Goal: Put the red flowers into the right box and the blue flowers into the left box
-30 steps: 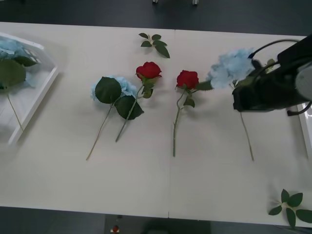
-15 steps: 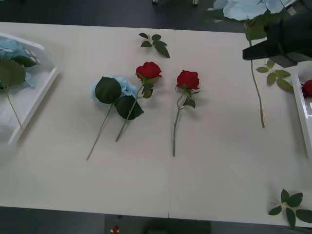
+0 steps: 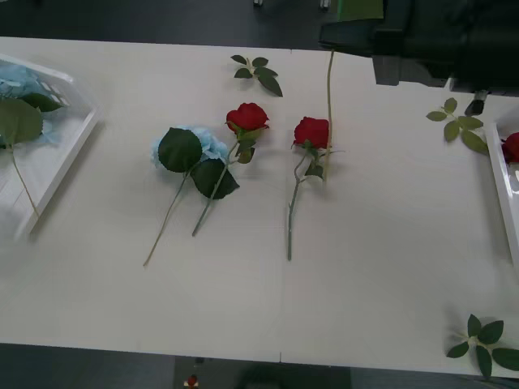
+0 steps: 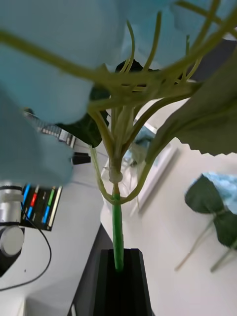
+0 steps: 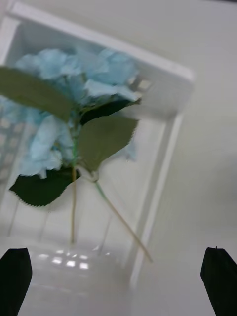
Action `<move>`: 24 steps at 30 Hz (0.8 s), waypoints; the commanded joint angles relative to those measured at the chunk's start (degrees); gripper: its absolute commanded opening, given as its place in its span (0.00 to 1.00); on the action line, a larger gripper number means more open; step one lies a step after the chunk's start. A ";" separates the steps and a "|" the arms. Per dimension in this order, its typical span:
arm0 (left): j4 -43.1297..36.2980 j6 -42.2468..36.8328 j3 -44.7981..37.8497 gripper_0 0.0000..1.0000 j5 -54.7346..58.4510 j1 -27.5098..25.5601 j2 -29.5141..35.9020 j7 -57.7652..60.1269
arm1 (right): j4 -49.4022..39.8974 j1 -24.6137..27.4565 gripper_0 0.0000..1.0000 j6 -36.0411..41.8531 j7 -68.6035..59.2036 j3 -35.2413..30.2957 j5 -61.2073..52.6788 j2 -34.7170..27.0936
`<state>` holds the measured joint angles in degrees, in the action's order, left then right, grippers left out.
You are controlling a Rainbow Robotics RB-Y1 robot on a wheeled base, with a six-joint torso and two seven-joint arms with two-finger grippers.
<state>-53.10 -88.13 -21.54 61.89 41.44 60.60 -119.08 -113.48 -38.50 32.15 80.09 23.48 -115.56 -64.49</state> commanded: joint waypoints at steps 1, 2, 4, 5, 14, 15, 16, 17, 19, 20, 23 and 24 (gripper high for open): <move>-1.13 -1.51 0.36 1.00 9.38 1.27 2.33 -1.59 | -4.12 -1.58 0.00 -6.49 2.08 6.66 1.92 -0.37; -1.13 -1.95 0.54 1.00 11.85 1.27 2.16 -1.68 | -4.38 -2.20 0.00 -7.90 2.00 7.98 2.10 -0.20; -1.13 -3.53 0.98 1.00 18.70 1.27 1.37 -1.42 | -4.47 -4.57 0.00 -11.76 2.00 12.11 2.27 1.30; -1.13 -3.89 1.15 1.00 20.11 1.27 1.02 -1.42 | -4.38 -5.18 0.00 -12.82 2.00 13.17 2.36 1.74; -1.13 -6.44 4.31 1.00 40.50 1.27 -3.56 -1.16 | 3.18 -17.84 0.00 -22.75 1.73 27.49 3.33 9.47; -1.13 -6.79 5.46 1.00 43.40 1.27 -4.35 -1.24 | 5.03 -19.42 0.00 -23.28 1.73 28.55 3.33 11.58; -1.13 -6.96 6.16 1.00 45.33 1.27 -4.96 -1.42 | 6.34 -20.12 0.00 -23.54 1.82 28.72 3.41 13.07; -1.13 -7.23 6.51 1.00 46.21 1.27 -5.40 -1.42 | 7.05 -20.48 0.00 -23.54 1.82 28.72 3.41 13.95; -1.13 -8.19 7.04 1.00 48.41 1.27 -6.89 -1.77 | 9.42 -21.53 0.00 -23.54 1.82 28.72 3.50 16.85; -1.13 -8.90 7.04 1.00 49.20 1.27 -7.69 -1.86 | 10.39 -22.06 0.00 -23.54 1.82 28.72 3.59 18.00; -1.13 -10.30 6.95 1.00 51.31 1.36 -9.97 -2.39 | 10.39 -22.06 0.00 -23.54 1.82 28.72 3.59 18.00; -1.13 -10.74 7.04 1.00 52.63 1.27 -11.03 -2.56 | 10.39 -22.06 0.00 -23.54 1.82 28.72 3.59 18.00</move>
<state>-53.09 -97.82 -13.17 112.18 41.44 50.80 -119.08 -102.04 -58.89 9.03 80.09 52.91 -112.29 -45.38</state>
